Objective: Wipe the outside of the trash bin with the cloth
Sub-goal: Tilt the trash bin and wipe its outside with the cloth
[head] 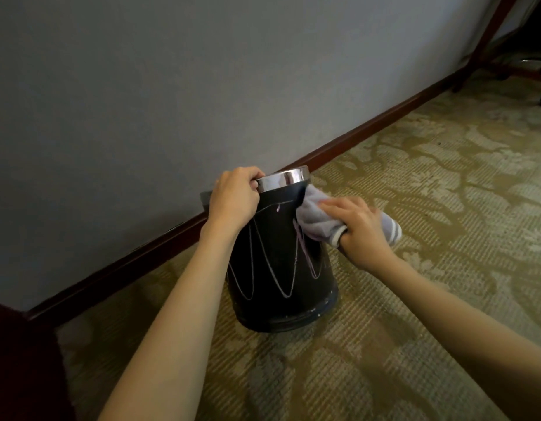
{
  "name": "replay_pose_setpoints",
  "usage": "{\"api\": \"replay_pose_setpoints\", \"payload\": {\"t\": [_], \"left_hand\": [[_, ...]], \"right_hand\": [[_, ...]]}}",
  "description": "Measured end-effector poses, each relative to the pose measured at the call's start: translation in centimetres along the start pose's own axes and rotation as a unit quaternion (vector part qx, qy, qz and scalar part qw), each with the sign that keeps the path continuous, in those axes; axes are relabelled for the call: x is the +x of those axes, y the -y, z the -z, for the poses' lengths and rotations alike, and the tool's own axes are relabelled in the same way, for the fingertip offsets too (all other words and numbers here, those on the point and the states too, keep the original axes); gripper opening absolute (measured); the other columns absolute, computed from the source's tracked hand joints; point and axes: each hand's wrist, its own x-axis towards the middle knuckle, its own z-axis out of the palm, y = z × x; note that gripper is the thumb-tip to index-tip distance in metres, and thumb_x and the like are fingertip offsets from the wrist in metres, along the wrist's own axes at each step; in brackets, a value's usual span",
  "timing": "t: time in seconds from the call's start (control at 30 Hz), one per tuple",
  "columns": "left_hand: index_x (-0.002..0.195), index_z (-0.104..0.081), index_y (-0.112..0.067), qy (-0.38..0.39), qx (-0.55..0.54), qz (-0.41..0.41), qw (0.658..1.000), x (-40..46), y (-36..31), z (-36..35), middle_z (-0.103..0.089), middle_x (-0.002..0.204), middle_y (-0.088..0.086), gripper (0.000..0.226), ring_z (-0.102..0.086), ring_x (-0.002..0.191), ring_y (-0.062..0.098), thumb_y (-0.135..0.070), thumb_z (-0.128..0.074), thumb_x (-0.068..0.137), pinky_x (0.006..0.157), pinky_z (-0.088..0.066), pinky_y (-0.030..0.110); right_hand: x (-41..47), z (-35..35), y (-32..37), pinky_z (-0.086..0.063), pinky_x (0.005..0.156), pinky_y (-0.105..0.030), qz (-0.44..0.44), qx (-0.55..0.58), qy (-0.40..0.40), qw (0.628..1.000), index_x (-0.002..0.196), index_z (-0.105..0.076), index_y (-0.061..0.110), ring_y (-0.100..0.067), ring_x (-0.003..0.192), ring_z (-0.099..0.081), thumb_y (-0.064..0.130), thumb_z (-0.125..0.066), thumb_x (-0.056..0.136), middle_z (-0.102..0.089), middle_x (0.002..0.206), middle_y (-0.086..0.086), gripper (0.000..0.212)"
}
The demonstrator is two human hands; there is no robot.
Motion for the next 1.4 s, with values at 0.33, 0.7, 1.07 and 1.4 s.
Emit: {"api": "replay_pose_setpoints", "payload": {"t": [0.33, 0.7, 1.07, 1.4], "left_hand": [[0.091, -0.072, -0.017, -0.012, -0.026, 0.037, 0.999, 1.2, 0.9, 0.6, -0.066, 0.095, 0.011, 0.032, -0.058, 0.088, 0.025, -0.002, -0.043, 0.089, 0.075, -0.045, 0.032], [0.089, -0.07, -0.016, -0.006, -0.046, 0.067, 0.997, 0.8, 0.9, 1.5, -0.061, 0.09, 0.003, 0.032, -0.054, 0.079, 0.014, 0.0, -0.043, 0.092, 0.057, -0.032, 0.014], [0.103, -0.074, -0.016, 0.046, -0.008, 0.042, 0.998, 0.2, -1.8, 0.7, -0.07, 0.101, 0.011, 0.03, -0.061, 0.097, 0.023, -0.004, -0.049, 0.09, 0.076, -0.04, 0.022], [0.1, -0.075, -0.019, 0.035, 0.012, 0.034, 0.999, 0.0, -2.8, 0.3, -0.072, 0.102, 0.007, 0.027, -0.064, 0.094, 0.024, -0.009, -0.053, 0.087, 0.077, -0.047, 0.027]], "right_hand": [[-8.1, -2.3, -1.2, -0.039, 0.081, -0.048, 0.129, -0.108, 0.067, 0.983, 0.105, -0.072, 0.029, -0.027, 0.107, -0.06, 0.011, -0.065, 0.064, -0.068, 0.108, 0.012, 0.045], [-7.8, -2.2, -2.0, -0.043, 0.079, -0.051, 0.172, -0.118, 0.046, 0.977, 0.113, -0.068, 0.027, -0.031, 0.107, -0.06, 0.013, -0.072, 0.066, -0.066, 0.116, 0.007, 0.049], [3.2, 1.1, 2.4, -0.033, 0.09, -0.05, 0.102, -0.1, -0.085, 0.986, 0.122, -0.064, 0.026, -0.032, 0.12, -0.05, 0.015, -0.064, 0.081, -0.061, 0.13, 0.003, 0.042], [-4.2, -1.0, 0.7, -0.036, 0.09, -0.053, 0.161, -0.203, -0.083, 0.962, 0.115, -0.069, 0.022, -0.038, 0.109, -0.06, 0.018, -0.072, 0.07, -0.068, 0.115, -0.001, 0.045]]}}
